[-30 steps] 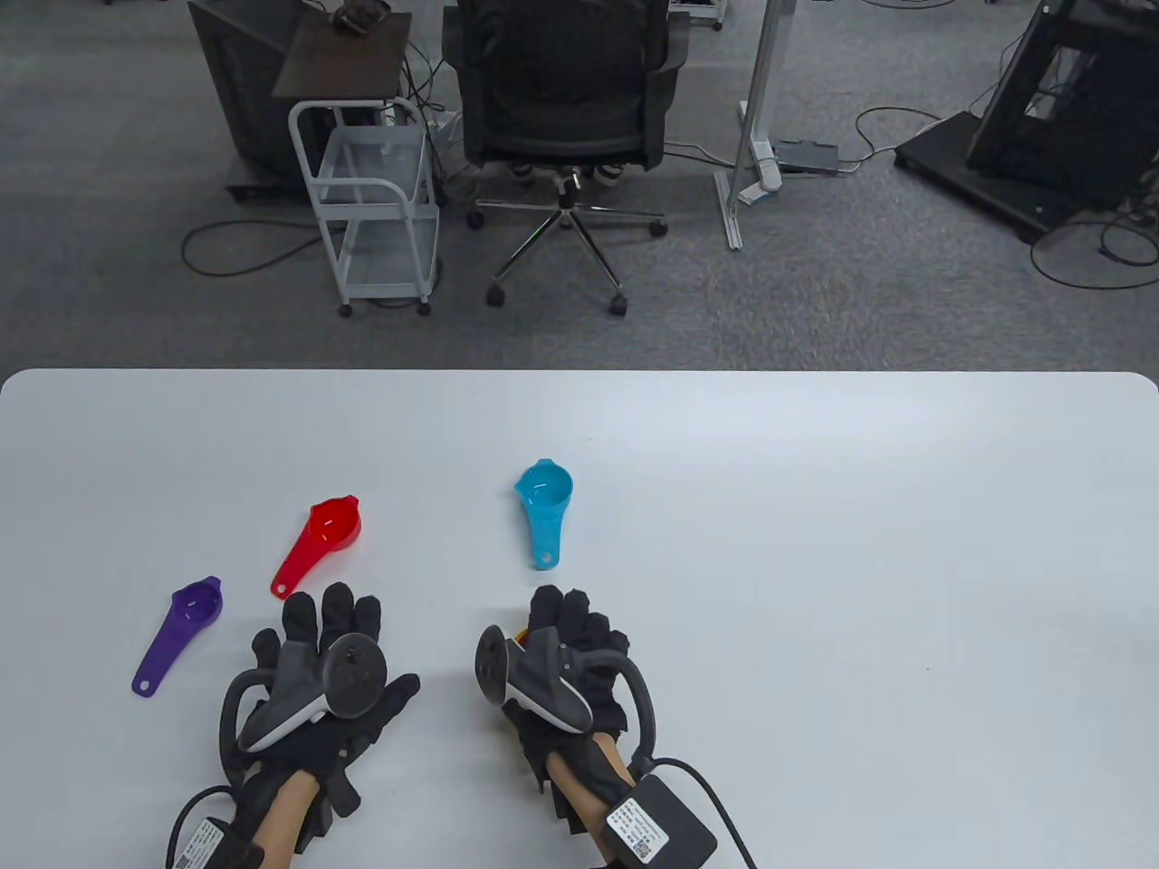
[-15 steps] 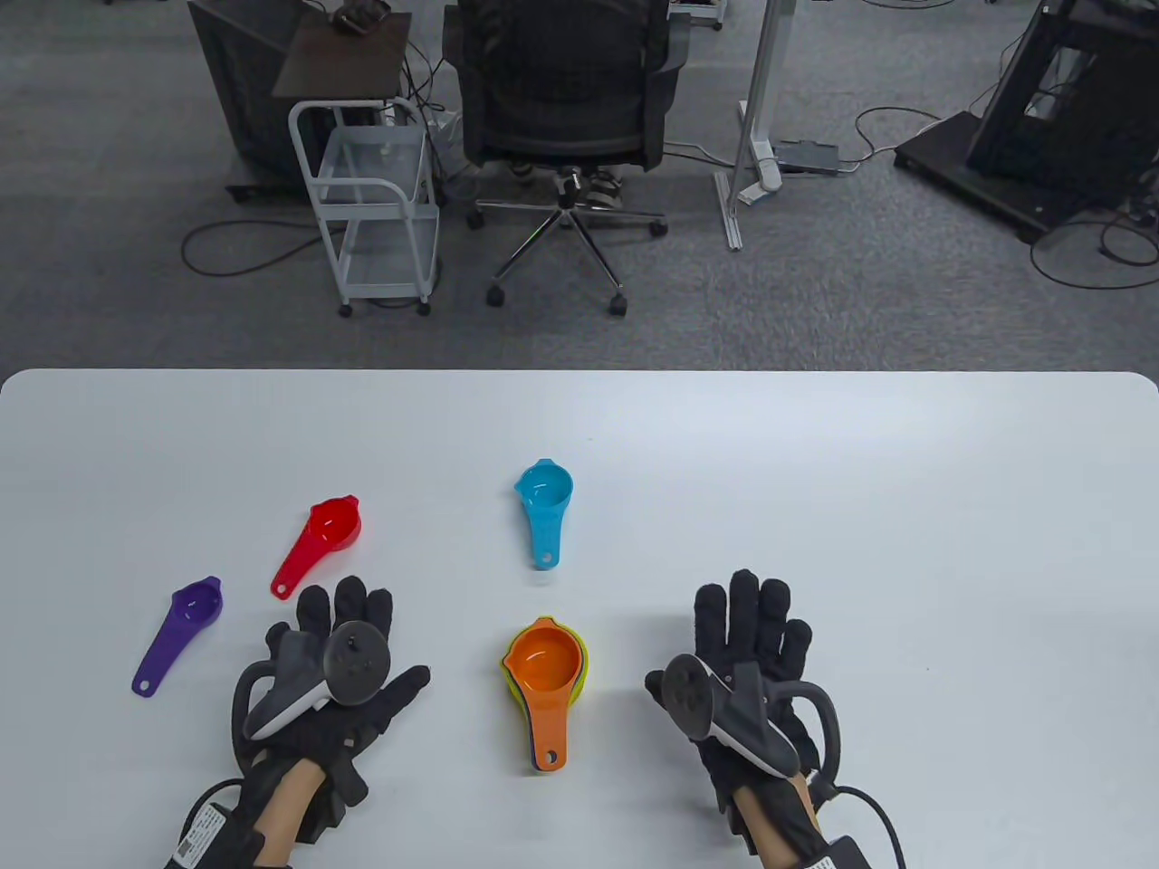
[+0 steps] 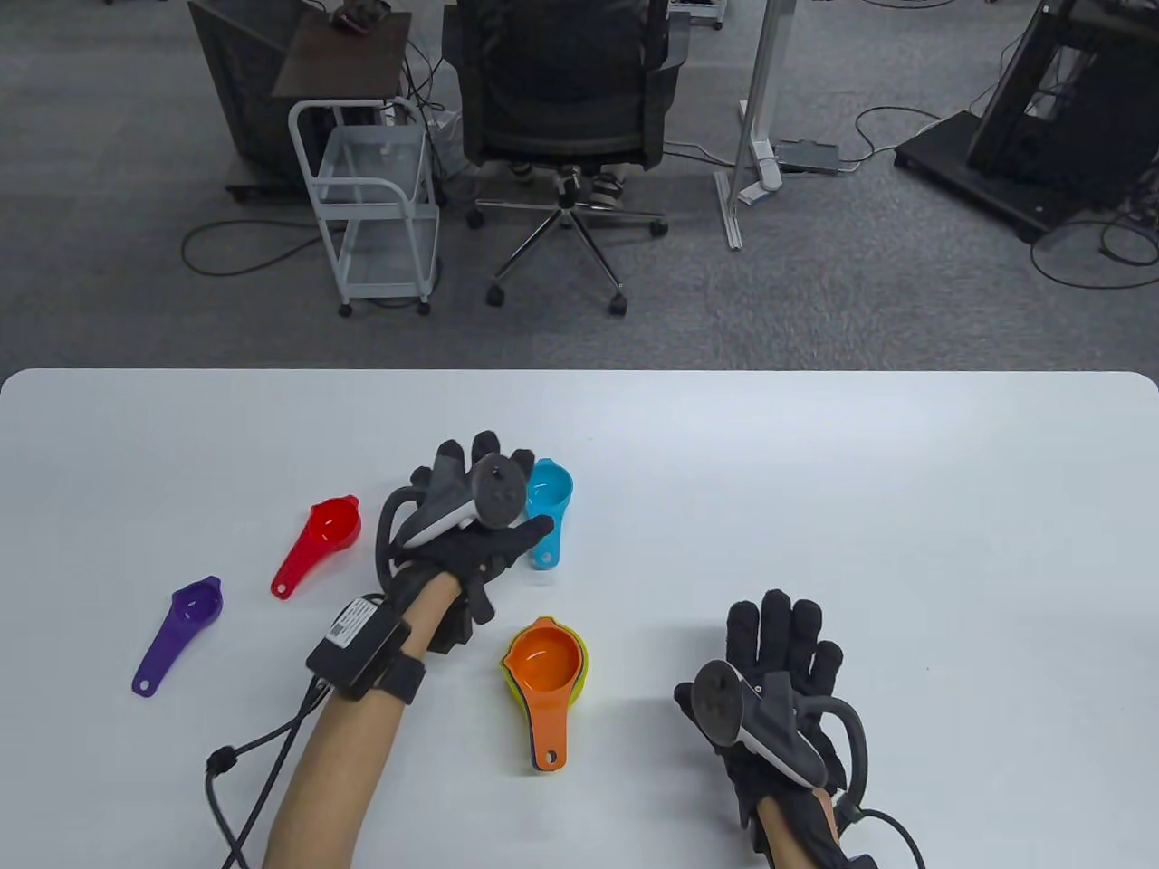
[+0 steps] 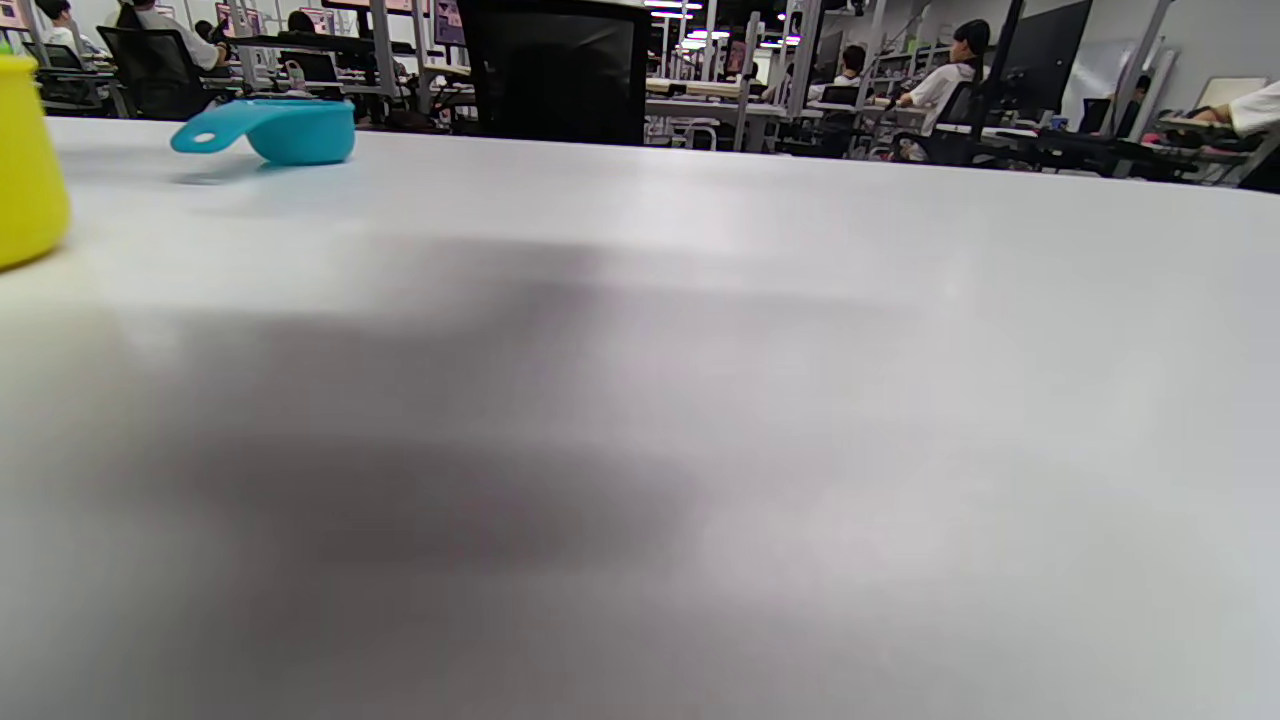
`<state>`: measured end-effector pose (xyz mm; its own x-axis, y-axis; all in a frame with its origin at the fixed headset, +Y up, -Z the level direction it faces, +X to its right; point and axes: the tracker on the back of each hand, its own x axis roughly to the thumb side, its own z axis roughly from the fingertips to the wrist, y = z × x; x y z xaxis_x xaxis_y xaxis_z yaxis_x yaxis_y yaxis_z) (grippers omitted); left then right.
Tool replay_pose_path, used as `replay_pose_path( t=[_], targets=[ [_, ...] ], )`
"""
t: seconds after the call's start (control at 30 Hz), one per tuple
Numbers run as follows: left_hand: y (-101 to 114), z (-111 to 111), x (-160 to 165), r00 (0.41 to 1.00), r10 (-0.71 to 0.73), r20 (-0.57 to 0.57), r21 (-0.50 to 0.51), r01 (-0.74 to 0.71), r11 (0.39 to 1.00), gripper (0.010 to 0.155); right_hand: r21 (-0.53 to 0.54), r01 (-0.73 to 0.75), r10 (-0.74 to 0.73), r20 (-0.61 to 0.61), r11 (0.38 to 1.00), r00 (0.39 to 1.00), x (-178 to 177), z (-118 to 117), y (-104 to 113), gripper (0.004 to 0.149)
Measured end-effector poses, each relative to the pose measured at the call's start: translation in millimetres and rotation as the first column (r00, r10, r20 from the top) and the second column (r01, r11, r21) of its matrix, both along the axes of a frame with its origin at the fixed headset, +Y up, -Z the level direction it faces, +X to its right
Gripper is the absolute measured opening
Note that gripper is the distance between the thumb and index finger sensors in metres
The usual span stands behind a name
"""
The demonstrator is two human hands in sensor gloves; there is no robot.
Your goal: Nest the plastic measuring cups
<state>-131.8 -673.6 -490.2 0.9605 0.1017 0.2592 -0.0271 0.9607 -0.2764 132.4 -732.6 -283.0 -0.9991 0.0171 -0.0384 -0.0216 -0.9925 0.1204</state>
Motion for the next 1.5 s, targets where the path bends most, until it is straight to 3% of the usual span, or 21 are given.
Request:
replay_pose_path(
  t=[0.17, 0.23, 0.4, 0.5, 0.57, 0.73, 0.8, 0.93, 1.1, 1.2, 1.37, 1.5],
  targets=[
    [-26.1, -49.2, 34.7, 0.999, 0.042, 0.025, -0.099, -0.04, 0.994, 0.077, -0.038, 0.03, -0.028, 0.043, 0.999, 0.999, 11.6, -6.5, -4.0, 0.098],
    [-41.1, -64.1, 42.0, 0.999, -0.032, 0.011, -0.18, 0.033, 0.983, 0.076, -0.045, 0.054, -0.052, 0.05, 0.998, 0.997, 14.8, -7.5, -4.8, 0.098],
    [-68.2, -78.5, 44.0, 0.999, -0.045, -0.004, -0.364, 0.04, 0.931, 0.084, -0.056, 0.073, -0.07, 0.045, 0.996, 0.997, 14.1, -7.4, -5.6, 0.099],
    [-65.2, -77.1, 42.5, 1.0, -0.027, 0.008, -0.37, 0.028, 0.929, 0.069, -0.068, 0.063, -0.06, 0.041, 0.996, 0.997, 12.4, -7.6, -7.0, 0.099],
    [-59.2, -73.1, 37.3, 1.0, -0.025, 0.016, -0.33, 0.029, 0.943, 0.069, -0.066, 0.062, -0.06, 0.041, 0.996, 0.997, 12.2, -7.4, -7.1, 0.099],
    [-22.9, -36.1, 24.6, 0.992, 0.085, 0.094, -0.191, -0.066, 0.979, 0.071, -0.053, 0.072, -0.07, 0.055, 0.996, 0.996, 14.5, -8.6, -4.9, 0.099],
    [-7.9, -3.2, 21.4, 0.984, 0.142, 0.108, -0.165, -0.123, 0.978, 0.072, -0.048, 0.08, -0.077, 0.06, 0.996, 0.995, 15.3, -8.9, -4.3, 0.099],
    [1.3, 52.8, 16.4, 0.966, 0.234, 0.106, -0.126, -0.221, 0.967, 0.072, -0.03, 0.09, -0.088, 0.057, 0.996, 0.995, 16.1, -7.5, -1.4, 0.099],
    [-6.4, 114.1, 18.0, 0.958, 0.273, 0.087, -0.067, -0.268, 0.961, 0.072, -0.029, 0.123, -0.122, 0.032, 0.992, 0.992, 13.9, -4.3, 1.9, 0.099],
    [-15.5, 138.5, 24.3, 0.971, 0.226, 0.083, -0.037, -0.223, 0.974, 0.073, -0.031, 0.13, -0.13, 0.017, 0.991, 0.991, 11.8, -2.1, 3.7, 0.1],
    [-26.7, 166.1, 38.7, 0.975, 0.206, 0.089, -0.008, -0.206, 0.979, 0.073, -0.033, 0.138, -0.138, 0.004, 0.99, 0.99, 9.6, -0.8, 5.1, 0.1],
    [-35.2, 171.9, 47.2, 0.985, 0.156, 0.071, 0.023, -0.158, 0.987, 0.073, -0.043, 0.141, -0.141, -0.002, 0.989, 0.99, 8.8, -0.6, 4.4, 0.1]
  ],
)
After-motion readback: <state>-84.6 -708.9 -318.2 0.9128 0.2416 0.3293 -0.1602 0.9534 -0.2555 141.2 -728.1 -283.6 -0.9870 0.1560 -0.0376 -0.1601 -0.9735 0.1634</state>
